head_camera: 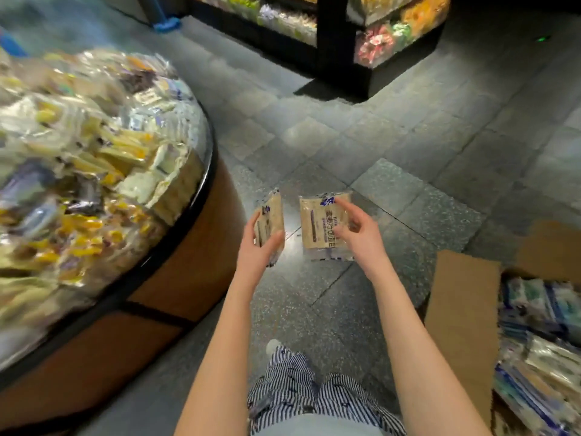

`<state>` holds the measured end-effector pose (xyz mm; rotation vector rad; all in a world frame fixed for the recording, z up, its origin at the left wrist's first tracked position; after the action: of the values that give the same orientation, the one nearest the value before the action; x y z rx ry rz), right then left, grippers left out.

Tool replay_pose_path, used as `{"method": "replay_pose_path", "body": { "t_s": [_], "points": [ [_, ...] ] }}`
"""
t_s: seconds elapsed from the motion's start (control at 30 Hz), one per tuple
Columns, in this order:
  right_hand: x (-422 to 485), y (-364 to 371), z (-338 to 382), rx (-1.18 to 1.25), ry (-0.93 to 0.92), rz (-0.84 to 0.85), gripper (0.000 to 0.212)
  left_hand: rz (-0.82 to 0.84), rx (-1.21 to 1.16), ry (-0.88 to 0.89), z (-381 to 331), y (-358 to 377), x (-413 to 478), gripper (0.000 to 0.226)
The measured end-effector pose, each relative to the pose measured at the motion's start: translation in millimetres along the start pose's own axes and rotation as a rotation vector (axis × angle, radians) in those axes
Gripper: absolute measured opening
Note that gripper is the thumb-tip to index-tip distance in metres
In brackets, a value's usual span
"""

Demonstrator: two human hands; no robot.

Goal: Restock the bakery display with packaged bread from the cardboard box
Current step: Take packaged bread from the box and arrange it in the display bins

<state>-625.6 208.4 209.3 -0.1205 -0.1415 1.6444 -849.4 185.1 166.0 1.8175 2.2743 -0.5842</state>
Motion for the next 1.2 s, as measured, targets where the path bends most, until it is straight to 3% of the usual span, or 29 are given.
{"method": "replay_pose_path", "body": {
  "t_s": [0.33,0.67,0.87,1.2],
  "points": [
    [-23,264,53,0.011,-0.096,0.407,0.061,-0.47,-0.157,-0.051,69,-273,-73,0.071],
    [-99,563,94,0.028,-0.094,0.61,0.056,-0.723,-0.259,-0.11,153,-551,-161,0.067],
    [-144,695,109,-0.094,-0.144,0.829,0.056,-0.943,-0.296,-0.184,201,-655,-213,0.066],
    [-134,861,123,-0.111,-0.113,0.957,0.056,-1.057,-0.312,-0.275,235,-779,-193,0.065]
  ]
}}
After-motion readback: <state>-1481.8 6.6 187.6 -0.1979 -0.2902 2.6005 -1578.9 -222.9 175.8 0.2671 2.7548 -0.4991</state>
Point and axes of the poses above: each hand's wrist, its own x-axis towards the middle knuckle, its own y-axis out of the palm, z = x × y, the point moved 9 cm from there along x, towards the middle knuckle, and after that the axes turned 8 degrees about -y, right-handed, at the moved point
